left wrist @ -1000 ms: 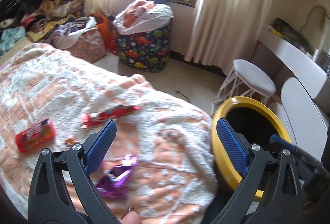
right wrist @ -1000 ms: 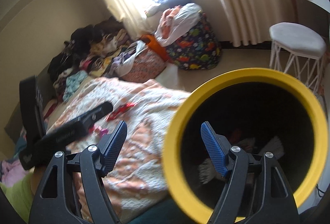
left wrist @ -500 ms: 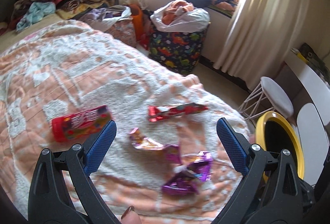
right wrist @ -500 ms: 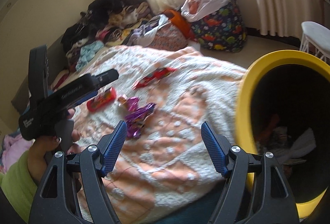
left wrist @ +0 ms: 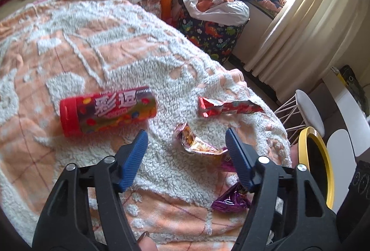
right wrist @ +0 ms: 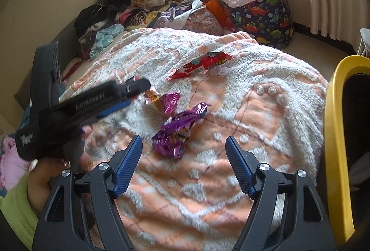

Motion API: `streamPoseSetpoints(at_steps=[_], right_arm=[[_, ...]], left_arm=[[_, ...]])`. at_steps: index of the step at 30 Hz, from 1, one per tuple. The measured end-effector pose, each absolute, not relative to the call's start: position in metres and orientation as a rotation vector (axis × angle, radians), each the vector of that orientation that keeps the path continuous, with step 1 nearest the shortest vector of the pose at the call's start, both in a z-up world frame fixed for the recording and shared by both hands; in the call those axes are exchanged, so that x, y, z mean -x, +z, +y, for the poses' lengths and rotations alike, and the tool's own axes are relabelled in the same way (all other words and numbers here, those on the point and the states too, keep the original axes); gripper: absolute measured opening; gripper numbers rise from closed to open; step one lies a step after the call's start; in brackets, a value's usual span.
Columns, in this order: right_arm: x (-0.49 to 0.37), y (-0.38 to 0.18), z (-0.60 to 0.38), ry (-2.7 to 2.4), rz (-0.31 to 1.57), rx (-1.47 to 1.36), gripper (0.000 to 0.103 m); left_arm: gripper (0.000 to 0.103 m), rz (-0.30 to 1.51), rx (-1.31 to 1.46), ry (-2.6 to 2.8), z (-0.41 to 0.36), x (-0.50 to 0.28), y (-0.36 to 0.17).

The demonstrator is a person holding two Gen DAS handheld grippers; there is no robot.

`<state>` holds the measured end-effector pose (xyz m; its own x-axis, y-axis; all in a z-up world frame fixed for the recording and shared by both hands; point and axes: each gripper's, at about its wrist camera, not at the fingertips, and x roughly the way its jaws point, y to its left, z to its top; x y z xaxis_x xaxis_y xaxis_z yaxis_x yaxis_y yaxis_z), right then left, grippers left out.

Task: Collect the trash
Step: 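Move both open tools back to the wrappers on the bedspread, then close left tool on the gold wrapper while right tool grasps the purple wrapper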

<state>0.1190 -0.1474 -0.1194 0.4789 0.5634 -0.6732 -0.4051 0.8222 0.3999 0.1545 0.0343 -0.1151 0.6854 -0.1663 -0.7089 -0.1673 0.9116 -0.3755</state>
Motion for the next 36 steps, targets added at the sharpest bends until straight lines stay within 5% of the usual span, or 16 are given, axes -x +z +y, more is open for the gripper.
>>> streamPoseSetpoints(at_steps=[11,16,21,36], right_arm=[[-0.148,-0.132,-0.139,0.628,0.937,-0.286,0.067],[-0.154,-0.139,-0.142,0.649,0.956,-0.324,0.028],[-0.144,-0.132,-0.151,0.649,0.919,-0.326,0.024],[-0.123,-0.101,-0.222,0.557,0.806,-0.394,0.024]], left_arm=[[0.047,0.856,0.507,-0.031,0.036,-0.163,-0.134],[0.031,0.862,0.509,-0.026,0.036,-0.165,-0.137],[0.01,0.865,0.505,-0.024,0.035,-0.165,-0.137],[0.005,0.812,0.435,-0.157,-0.014,-0.161,-0.097]])
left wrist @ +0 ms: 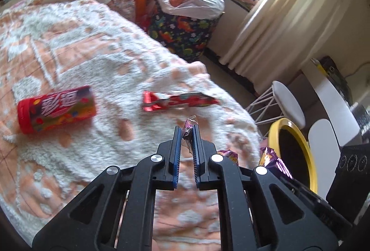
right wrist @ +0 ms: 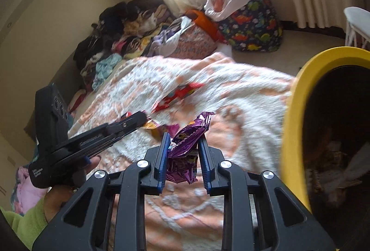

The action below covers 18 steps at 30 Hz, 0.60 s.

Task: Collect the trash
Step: 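Close left tool on the gold wrapper while right tool grasps the purple wrapper, then carry the gold wrapper with left tool while right tool carries the purple wrapper over the bin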

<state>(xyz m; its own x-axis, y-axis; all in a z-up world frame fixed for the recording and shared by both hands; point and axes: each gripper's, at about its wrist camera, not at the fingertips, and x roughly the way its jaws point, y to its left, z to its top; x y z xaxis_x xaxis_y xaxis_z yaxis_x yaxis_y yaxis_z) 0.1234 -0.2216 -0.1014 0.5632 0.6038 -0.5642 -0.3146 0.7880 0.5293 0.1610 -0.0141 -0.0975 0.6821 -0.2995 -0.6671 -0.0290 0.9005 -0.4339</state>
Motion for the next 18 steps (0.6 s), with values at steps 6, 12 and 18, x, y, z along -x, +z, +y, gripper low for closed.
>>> streamPoseSetpoints(at_steps=[6,12,18], right_arm=[[-0.121,-0.094,-0.264,0.483,0.766,-0.446,0.024],[-0.117,-0.089,-0.304,0.413,0.727,-0.498,0.024],[-0.112,-0.088,-0.339,0.336,0.699,-0.523,0.024]], left_arm=[[0.005,0.793,0.394,-0.221,-0.046,-0.162,-0.08],[0.005,0.782,0.352,-0.286,-0.082,-0.161,-0.066],[0.006,0.779,0.303,-0.335,-0.113,-0.159,-0.059]])
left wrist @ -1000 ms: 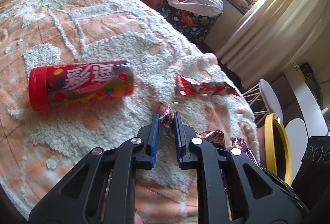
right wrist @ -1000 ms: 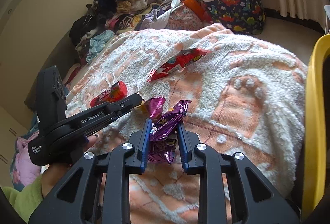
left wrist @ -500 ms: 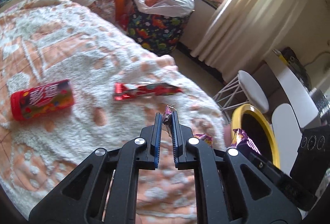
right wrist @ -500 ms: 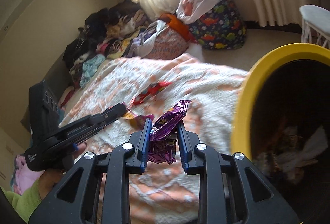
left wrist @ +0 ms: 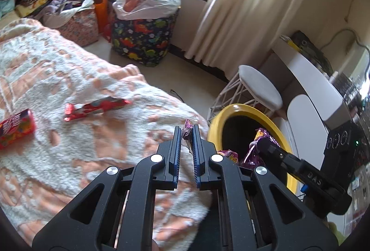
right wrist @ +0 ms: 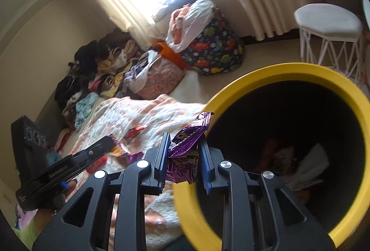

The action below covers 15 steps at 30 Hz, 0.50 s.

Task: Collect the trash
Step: 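Carry the gold wrapper with left tool while right tool carries the purple wrapper over the bin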

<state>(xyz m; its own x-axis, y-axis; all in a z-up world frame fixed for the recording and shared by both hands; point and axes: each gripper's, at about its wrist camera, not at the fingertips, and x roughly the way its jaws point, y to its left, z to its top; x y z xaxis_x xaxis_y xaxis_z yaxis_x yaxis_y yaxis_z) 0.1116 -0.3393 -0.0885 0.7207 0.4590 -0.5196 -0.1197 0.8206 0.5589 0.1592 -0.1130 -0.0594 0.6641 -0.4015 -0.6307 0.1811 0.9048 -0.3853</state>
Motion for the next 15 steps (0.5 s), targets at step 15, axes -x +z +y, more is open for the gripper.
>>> streamPoseSetpoints(at_steps=[15], right_arm=[[-0.106,-0.087,-0.402,0.191,0.642,-0.558,0.025]], left_arm=[[0.006,0.776,0.191,-0.438,-0.175,-0.152,-0.051]])
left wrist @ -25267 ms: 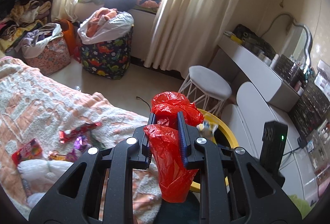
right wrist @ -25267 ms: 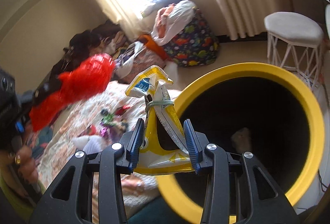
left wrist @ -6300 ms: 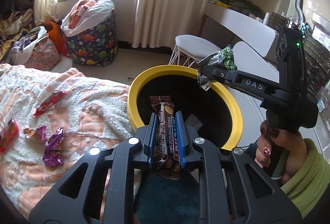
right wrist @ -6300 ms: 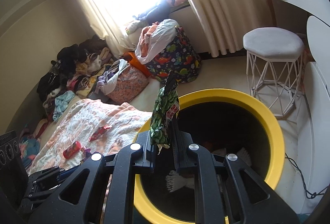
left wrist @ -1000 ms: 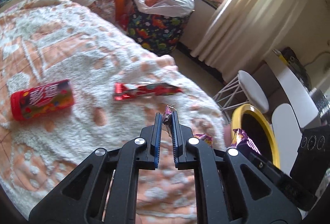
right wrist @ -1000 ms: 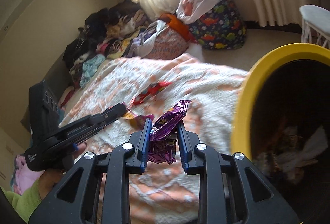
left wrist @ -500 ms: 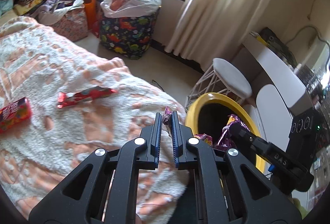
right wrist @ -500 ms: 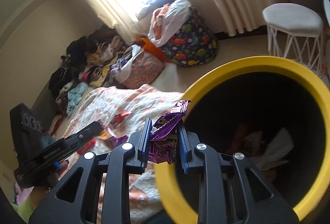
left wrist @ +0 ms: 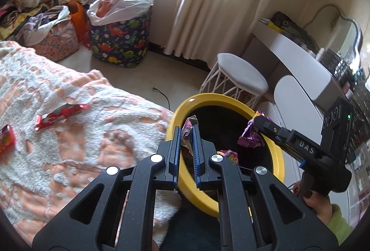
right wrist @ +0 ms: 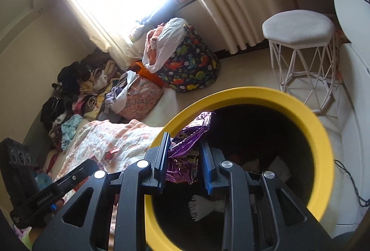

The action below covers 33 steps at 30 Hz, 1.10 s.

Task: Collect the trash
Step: 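Carry the gold wrapper with left tool while right tool carries the purple wrapper over the bin, then open left tool over the bin while right tool releases the purple wrapper into it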

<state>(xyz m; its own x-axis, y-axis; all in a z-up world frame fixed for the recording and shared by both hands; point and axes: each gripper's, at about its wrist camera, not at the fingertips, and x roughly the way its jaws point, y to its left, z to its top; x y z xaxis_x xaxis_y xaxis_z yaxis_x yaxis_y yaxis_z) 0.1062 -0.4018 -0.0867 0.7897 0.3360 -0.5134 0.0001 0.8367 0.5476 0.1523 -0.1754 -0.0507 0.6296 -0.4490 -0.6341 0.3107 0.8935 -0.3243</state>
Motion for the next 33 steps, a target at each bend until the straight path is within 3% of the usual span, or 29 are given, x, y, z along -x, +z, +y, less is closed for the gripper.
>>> streamPoseSetpoints(at_steps=[15,19,26,30,33], right_arm=[[-0.1,-0.096,-0.435,0.135,0.649,-0.612,0.026],[-0.1,-0.097,-0.437,0.126,0.647,-0.625,0.037],[-0.098,-0.096,-0.445,0.112,0.635,-0.636,0.045],[-0.098,-0.097,-0.448,0.101,0.63,-0.638,0.055],[-0.097,-0.096,-0.447,0.091,0.623,-0.631,0.061]], left_arm=[[0.006,0.802,0.098,-0.516,-0.223,-0.145,-0.06],[0.006,0.812,0.083,-0.527,-0.23,-0.146,-0.063],[0.006,0.82,0.052,-0.55,-0.245,-0.145,-0.067],[0.035,0.818,0.048,-0.546,-0.248,-0.145,-0.067],[0.044,0.807,0.038,-0.528,-0.246,-0.144,-0.065]])
